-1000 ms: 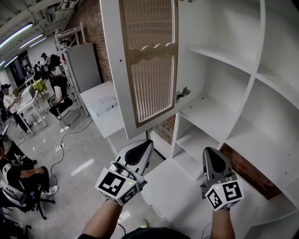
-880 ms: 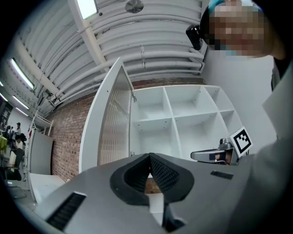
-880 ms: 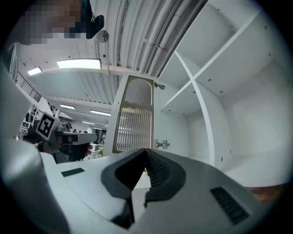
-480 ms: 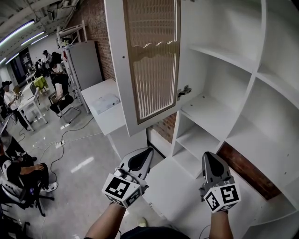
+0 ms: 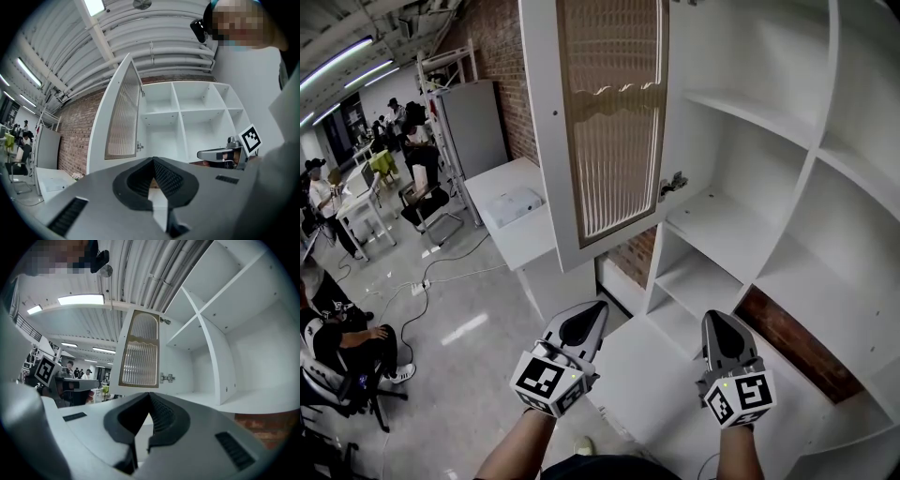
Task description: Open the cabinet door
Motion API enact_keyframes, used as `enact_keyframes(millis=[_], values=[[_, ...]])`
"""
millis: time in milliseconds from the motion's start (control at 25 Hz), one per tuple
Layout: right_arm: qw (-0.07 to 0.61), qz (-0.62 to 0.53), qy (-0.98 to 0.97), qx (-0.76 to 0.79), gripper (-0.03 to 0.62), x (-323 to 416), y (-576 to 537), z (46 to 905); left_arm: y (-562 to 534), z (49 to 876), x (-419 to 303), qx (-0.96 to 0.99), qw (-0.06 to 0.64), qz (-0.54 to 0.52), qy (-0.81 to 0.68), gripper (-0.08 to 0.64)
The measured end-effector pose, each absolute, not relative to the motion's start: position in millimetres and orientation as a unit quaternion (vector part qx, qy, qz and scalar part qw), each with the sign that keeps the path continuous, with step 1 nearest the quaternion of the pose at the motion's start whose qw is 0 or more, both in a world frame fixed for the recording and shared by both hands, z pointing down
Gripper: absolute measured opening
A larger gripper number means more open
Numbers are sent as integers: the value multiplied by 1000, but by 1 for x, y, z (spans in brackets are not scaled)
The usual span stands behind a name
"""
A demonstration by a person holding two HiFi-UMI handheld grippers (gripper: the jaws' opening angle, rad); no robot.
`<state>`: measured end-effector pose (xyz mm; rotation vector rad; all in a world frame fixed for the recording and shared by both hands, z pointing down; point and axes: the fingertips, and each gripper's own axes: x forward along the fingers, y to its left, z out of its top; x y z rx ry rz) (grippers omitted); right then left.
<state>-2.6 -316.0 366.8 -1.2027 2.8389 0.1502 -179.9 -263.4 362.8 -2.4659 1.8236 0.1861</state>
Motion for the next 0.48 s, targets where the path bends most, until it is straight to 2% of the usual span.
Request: enact_keyframes(millis=[480], values=[[26,52,920,-388,3,-8,-317,364,-267,360,-185,-799,42,62,597,6]])
